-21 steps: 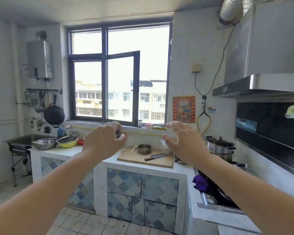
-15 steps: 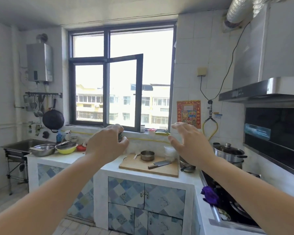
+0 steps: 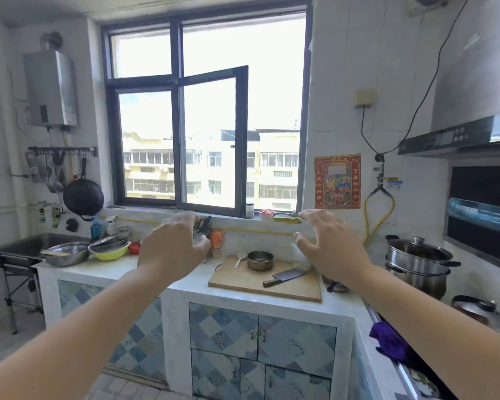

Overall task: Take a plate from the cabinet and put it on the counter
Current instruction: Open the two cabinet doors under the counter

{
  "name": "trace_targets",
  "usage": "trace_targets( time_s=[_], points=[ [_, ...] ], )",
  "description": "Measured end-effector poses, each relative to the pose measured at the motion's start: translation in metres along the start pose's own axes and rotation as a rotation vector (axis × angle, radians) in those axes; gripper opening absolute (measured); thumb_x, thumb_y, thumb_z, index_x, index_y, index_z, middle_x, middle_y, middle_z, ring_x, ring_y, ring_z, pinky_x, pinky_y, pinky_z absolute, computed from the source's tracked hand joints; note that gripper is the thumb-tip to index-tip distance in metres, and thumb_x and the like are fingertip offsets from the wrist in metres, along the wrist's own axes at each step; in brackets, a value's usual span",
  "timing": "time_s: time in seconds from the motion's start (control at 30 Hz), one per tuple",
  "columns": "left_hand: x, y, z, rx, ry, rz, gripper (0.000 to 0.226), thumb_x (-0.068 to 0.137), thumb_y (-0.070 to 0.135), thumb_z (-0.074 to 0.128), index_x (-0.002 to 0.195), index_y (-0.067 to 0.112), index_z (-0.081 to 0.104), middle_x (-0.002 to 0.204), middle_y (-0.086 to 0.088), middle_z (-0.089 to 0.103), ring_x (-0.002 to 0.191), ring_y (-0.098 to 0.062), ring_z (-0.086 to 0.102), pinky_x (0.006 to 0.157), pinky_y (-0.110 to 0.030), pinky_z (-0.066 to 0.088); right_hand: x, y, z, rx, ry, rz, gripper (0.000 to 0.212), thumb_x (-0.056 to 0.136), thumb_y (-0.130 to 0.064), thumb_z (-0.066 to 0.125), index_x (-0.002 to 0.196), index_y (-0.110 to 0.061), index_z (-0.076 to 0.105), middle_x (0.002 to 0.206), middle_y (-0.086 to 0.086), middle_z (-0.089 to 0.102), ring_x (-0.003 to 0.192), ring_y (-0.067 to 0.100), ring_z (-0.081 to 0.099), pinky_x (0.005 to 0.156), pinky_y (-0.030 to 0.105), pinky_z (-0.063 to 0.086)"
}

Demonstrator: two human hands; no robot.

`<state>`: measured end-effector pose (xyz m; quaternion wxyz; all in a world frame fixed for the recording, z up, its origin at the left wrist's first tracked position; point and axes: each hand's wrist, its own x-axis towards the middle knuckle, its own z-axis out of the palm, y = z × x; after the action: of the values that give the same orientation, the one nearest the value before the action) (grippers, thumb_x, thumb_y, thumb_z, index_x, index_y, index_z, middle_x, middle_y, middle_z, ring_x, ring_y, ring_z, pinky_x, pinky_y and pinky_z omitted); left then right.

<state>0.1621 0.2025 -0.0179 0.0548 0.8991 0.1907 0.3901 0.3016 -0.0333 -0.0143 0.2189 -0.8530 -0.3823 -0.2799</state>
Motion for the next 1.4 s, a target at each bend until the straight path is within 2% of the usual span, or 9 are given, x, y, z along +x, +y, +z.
trace_targets(
  time_s=[0.13,0.23,0.43,0.6,0.7,0.8,1.0,1.13,1.4],
  points=[
    [0.030,-0.008,0.034,0.034,-0.028,-0.009,0.048,0.083,0.038,0.049,0.127,0.018,0.047,0.131,-0.002,0.056,0.114,-0.022,0.053,0.089,-0.042,0.047,0.029,0.018,0.032,-0.004,-0.005,-0.017,0.052,0.089,-0.040,0.045,0.136,-0.019,0.041,0.142,0.001,0.046,0.132,0.019,0.038,0.107,0.039,0.031],
    [0.060,-0.010,0.065,0.042,-0.012,0.012,0.044,0.083,0.038,0.049,0.122,0.018,0.050,0.126,-0.002,0.058,0.109,-0.022,0.055,0.079,-0.032,0.043,0.057,0.039,0.055,-0.008,0.003,-0.015,0.052,0.089,-0.040,0.045,0.136,-0.019,0.042,0.141,0.001,0.047,0.131,0.019,0.039,0.107,0.039,0.031],
    [0.129,-0.002,0.136,0.054,-0.040,0.042,0.039,0.084,0.038,0.048,0.116,0.018,0.051,0.116,-0.002,0.061,0.103,-0.021,0.055,0.075,-0.033,0.042,0.122,0.094,0.096,0.000,-0.015,0.015,0.053,0.089,-0.042,0.045,0.137,-0.020,0.039,0.142,0.001,0.047,0.130,0.020,0.040,0.107,0.040,0.030],
    [0.180,0.004,0.192,0.048,-0.028,0.047,0.046,0.084,0.039,0.048,0.125,0.019,0.047,0.124,-0.002,0.059,0.111,-0.022,0.054,0.079,-0.035,0.043,0.173,0.141,0.133,0.007,-0.028,0.029,0.052,0.090,-0.043,0.044,0.135,-0.019,0.041,0.142,0.000,0.047,0.130,0.020,0.041,0.105,0.040,0.031],
    [0.201,0.002,0.225,0.042,-0.043,0.028,0.039,0.083,0.039,0.047,0.116,0.019,0.052,0.119,-0.001,0.061,0.105,-0.021,0.056,0.070,-0.031,0.039,0.195,0.161,0.160,0.044,-0.045,0.060,0.052,0.089,-0.043,0.045,0.135,-0.019,0.042,0.140,0.002,0.048,0.126,0.021,0.043,0.102,0.040,0.034],
    [0.217,-0.007,0.256,0.031,-0.074,0.025,0.037,0.082,0.038,0.047,0.112,0.017,0.054,0.116,-0.002,0.063,0.102,-0.021,0.058,0.070,-0.030,0.040,0.212,0.175,0.191,0.047,-0.073,0.065,0.054,0.088,-0.044,0.044,0.135,-0.018,0.041,0.140,0.003,0.048,0.127,0.022,0.043,0.103,0.041,0.033],
    [0.247,-0.038,0.318,0.019,-0.112,0.016,0.038,0.083,0.036,0.049,0.114,0.014,0.054,0.119,-0.006,0.062,0.102,-0.024,0.059,0.070,-0.031,0.041,0.238,0.196,0.253,0.017,-0.118,0.041,0.054,0.088,-0.043,0.046,0.136,-0.020,0.041,0.142,0.002,0.047,0.130,0.021,0.040,0.104,0.040,0.033],
    [0.272,-0.071,0.368,0.024,-0.149,0.029,0.051,0.084,0.039,0.048,0.129,0.016,0.047,0.131,-0.004,0.057,0.110,-0.025,0.057,0.073,-0.032,0.042,0.251,0.206,0.306,0.000,-0.168,0.038,0.053,0.088,-0.040,0.047,0.136,-0.018,0.040,0.143,0.002,0.045,0.133,0.020,0.036,0.108,0.038,0.031],
    [0.322,-0.154,0.476,0.026,-0.302,0.073,0.050,0.084,0.040,0.045,0.128,0.018,0.048,0.132,-0.002,0.056,0.110,-0.024,0.057,0.072,-0.033,0.044,0.287,0.216,0.426,-0.009,-0.269,0.201,0.053,0.089,-0.039,0.046,0.137,-0.018,0.040,0.145,0.001,0.043,0.135,0.017,0.033,0.109,0.034,0.026]
  ],
)
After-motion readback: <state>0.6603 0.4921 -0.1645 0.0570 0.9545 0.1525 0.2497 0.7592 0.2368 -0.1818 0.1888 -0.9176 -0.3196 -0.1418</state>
